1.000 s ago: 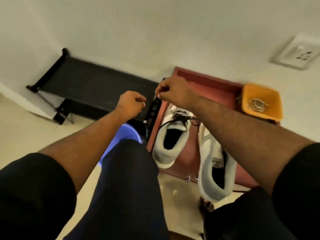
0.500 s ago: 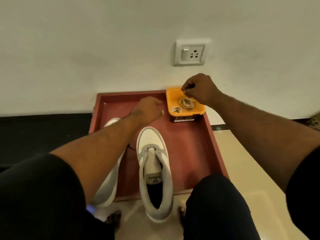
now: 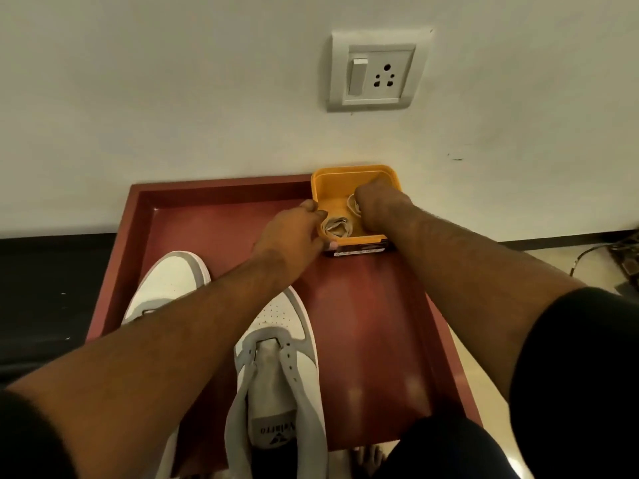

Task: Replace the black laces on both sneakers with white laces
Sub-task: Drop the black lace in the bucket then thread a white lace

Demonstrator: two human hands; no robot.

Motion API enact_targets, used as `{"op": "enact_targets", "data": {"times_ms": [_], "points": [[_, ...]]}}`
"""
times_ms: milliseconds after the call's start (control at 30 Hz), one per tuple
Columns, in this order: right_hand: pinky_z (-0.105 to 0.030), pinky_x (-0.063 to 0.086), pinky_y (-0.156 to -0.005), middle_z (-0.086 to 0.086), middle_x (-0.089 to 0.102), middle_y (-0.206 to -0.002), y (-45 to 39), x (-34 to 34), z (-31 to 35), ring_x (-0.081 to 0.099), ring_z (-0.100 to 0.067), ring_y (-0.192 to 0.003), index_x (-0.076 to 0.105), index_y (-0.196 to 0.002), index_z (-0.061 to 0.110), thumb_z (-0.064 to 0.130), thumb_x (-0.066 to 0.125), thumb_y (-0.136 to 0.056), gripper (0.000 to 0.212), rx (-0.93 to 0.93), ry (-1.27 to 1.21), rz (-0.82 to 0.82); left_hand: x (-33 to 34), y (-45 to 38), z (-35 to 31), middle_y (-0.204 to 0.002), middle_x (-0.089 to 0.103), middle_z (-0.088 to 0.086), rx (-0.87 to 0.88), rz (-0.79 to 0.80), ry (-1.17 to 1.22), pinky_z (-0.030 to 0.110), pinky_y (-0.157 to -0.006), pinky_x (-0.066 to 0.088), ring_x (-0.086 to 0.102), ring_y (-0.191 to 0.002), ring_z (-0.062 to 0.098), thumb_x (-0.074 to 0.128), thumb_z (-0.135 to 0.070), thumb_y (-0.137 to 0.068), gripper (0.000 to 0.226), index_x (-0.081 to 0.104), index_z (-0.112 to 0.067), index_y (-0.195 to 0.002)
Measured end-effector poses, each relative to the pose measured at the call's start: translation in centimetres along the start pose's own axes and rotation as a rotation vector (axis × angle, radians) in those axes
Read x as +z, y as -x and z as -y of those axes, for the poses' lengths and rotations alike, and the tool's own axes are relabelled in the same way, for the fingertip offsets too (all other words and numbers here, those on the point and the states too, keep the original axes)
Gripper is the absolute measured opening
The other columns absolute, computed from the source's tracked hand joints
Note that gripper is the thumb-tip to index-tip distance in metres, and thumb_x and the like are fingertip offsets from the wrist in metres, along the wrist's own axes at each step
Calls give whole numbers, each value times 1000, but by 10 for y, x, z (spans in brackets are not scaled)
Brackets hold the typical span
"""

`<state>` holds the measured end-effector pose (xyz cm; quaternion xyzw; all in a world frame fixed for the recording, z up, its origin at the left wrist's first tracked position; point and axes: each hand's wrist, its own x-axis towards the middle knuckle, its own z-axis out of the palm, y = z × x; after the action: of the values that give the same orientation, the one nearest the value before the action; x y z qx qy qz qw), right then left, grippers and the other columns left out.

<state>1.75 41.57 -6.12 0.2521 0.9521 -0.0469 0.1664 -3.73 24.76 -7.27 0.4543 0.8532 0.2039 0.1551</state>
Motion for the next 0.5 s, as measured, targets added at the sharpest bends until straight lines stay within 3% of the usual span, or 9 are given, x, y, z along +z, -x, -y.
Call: {"op": "enact_targets", "data": {"times_ms": [100,200,267,300,367,400,433,500], "points": [[-41,46,-96,-16,53,-134,-4,4,5,54,-32,-120,52,-128,8,17,49,-98,31,9,60,-30,0,2,-1,-143,47,-1,-14,-19,37,41,-102,45,52,-123,24,70,-34,-85,55,55,-13,-134],[-40,46,-94,-16,54,-132,7,-2,7,54,-33,-119,54,-126,8,16,46,-99,29,70,-63,-118,-4,8,-5,-137,51,1,-13,-20,124,39,-103,44,53,-122,23,72,-29,-84,53,56,-10,-131],[-36,45,-82,-16,60,-118,26,-12,8,58,-35,-111,61,-111,8,13,50,-95,21,145,-277,-238,-13,16,-11,-136,53,1,-34,-34,191,29,-104,41,52,-124,21,73,-26,-83,54,55,-11,-133],[-32,42,-72,-14,63,-100,40,-17,8,61,-36,-101,64,-97,10,12,53,-91,13,164,-379,-318,-20,22,-16,-136,54,1,-50,-69,253,25,-102,38,51,-125,19,72,-24,-84,55,54,-12,-134],[-32,40,-61,-6,58,-70,87,-31,14,64,-33,-80,61,-71,14,15,60,-85,14,124,-600,-451,-40,46,-31,-126,60,-11,-95,-192,460,17,-95,39,55,-117,6,69,-20,-87,47,57,-19,-132],[-37,44,-60,-4,59,-64,118,-36,20,64,-30,-73,63,-67,13,18,63,-84,18,92,-708,-485,-51,66,-41,-118,60,-21,-121,-237,622,14,-91,41,57,-108,-3,68,-18,-88,43,58,-26,-129],[-40,48,-62,-5,63,-64,153,-40,29,64,-27,-69,69,-70,12,20,66,-85,17,69,-801,-506,-61,91,-50,-114,59,-27,-145,-255,801,14,-88,45,58,-104,-8,66,-17,-89,42,56,-32,-128],[-38,55,-67,-4,70,-69,223,-43,52,67,-21,-68,76,-80,21,23,69,-87,9,20,-977,-472,-76,146,-67,-128,54,-24,-200,-223,1073,27,-83,53,62,-107,2,64,-22,-91,50,49,-37,-136]]}}
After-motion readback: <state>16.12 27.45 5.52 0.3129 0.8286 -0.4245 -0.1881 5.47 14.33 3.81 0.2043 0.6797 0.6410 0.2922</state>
